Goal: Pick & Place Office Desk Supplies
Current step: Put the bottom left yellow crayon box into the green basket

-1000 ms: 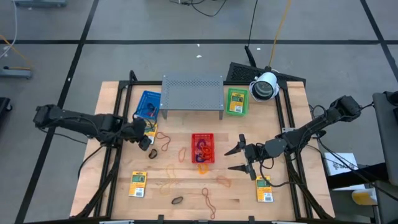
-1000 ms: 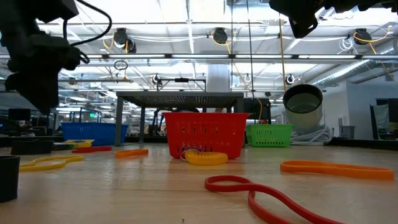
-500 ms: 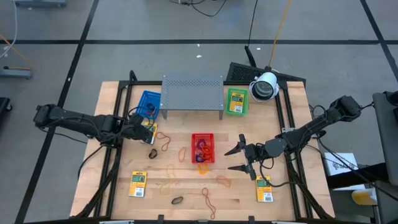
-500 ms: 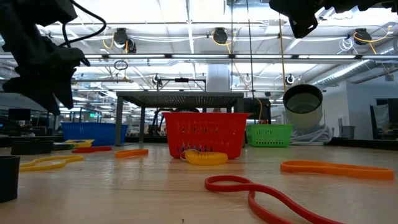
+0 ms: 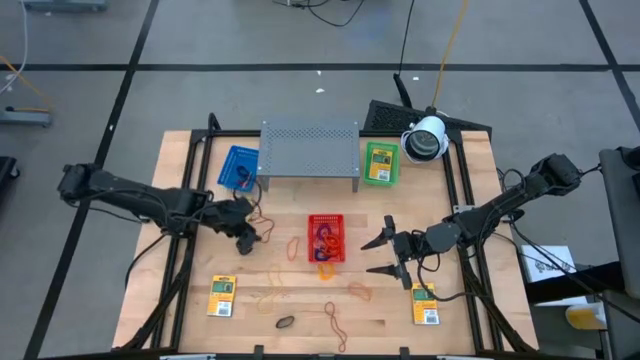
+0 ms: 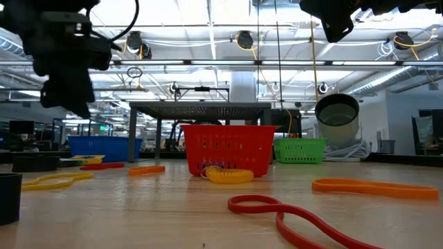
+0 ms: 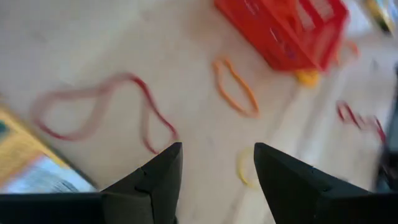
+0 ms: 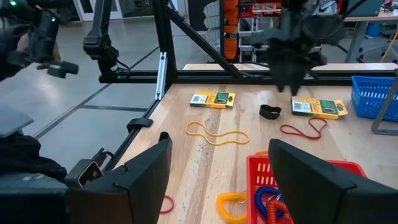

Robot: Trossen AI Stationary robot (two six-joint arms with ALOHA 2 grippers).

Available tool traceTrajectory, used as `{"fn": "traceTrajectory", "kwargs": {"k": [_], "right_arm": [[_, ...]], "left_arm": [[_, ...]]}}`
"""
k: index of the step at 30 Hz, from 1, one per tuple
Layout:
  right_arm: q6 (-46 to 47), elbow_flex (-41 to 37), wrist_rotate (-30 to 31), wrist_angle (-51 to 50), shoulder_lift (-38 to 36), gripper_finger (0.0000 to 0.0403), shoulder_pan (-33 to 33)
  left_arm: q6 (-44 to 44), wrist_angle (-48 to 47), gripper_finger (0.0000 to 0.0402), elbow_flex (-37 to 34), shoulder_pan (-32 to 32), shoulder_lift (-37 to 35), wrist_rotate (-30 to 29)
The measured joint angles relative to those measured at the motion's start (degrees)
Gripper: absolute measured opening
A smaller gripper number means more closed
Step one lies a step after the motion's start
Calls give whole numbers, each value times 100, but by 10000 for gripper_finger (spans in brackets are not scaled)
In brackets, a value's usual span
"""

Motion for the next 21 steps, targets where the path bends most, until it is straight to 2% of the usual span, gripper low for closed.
{"fn": "traceTrajectory", "kwargs": {"k": [3, 7, 14, 17, 21], "right_arm": [[3, 0, -37, -12, 0, 258, 2], [58, 0, -508, -31, 144, 258, 3], [118, 0, -612, 111, 557, 258, -134], [125, 0, -610, 274, 671, 258, -231], [126, 0, -610, 340, 792, 258, -301]], "left_arm": [[-28, 35, 209, 0, -244, 229, 315], [-64, 35, 209, 0, -647, 493, 777], [-598, -47, 209, 0, -1319, 698, 2355], [-786, -239, 209, 0, -1568, 695, 2432], [-860, -700, 209, 0, -1789, 696, 2046]]}}
